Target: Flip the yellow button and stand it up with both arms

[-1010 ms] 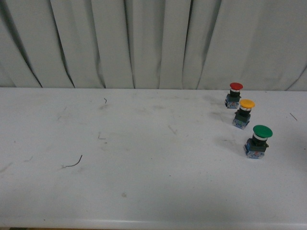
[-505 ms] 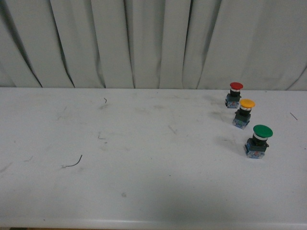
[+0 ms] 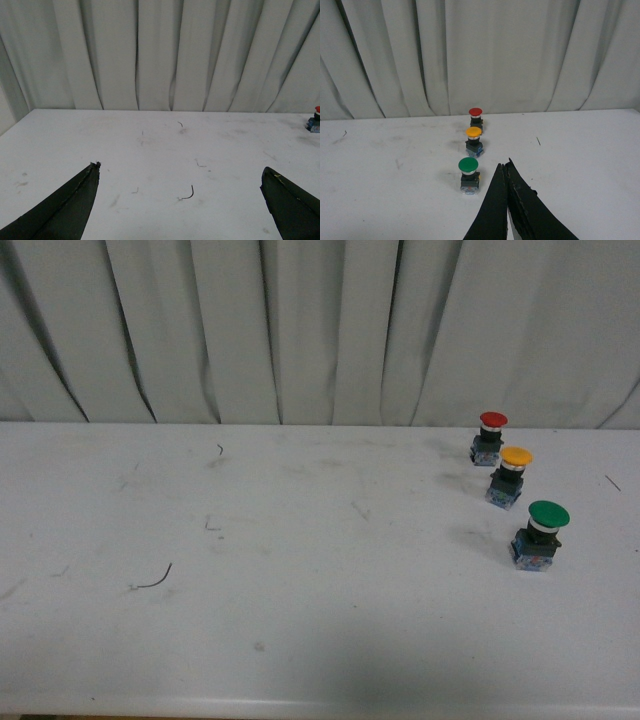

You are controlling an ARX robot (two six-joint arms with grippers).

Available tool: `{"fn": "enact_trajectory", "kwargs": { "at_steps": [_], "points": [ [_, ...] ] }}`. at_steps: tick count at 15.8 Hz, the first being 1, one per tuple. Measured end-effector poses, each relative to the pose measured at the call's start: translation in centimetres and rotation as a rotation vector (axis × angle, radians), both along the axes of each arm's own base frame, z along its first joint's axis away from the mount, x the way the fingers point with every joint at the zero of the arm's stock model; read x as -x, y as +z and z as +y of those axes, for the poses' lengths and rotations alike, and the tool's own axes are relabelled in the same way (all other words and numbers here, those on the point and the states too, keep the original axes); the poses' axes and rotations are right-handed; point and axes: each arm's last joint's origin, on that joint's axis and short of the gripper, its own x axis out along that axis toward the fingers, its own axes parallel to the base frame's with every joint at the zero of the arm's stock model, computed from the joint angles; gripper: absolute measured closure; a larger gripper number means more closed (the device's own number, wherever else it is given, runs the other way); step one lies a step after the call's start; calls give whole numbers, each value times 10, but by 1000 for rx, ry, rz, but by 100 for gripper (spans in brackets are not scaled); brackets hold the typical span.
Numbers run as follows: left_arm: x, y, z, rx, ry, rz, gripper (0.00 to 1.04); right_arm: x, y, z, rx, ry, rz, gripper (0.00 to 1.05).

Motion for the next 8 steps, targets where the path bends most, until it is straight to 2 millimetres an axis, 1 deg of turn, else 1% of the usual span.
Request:
{"fn": "enact_trajectory", "kwargs": {
  "at_steps": [2, 3, 8],
  "points": [
    [0, 0, 0, 0, 0, 0, 7, 6, -5, 0, 0, 0, -28, 103],
    [0, 0, 0, 0, 0, 0, 7, 7, -10, 0, 0, 0, -2, 103],
    [0, 0, 0, 0, 0, 0, 7, 15, -8, 0, 0, 0, -15, 103]
  ]
}}
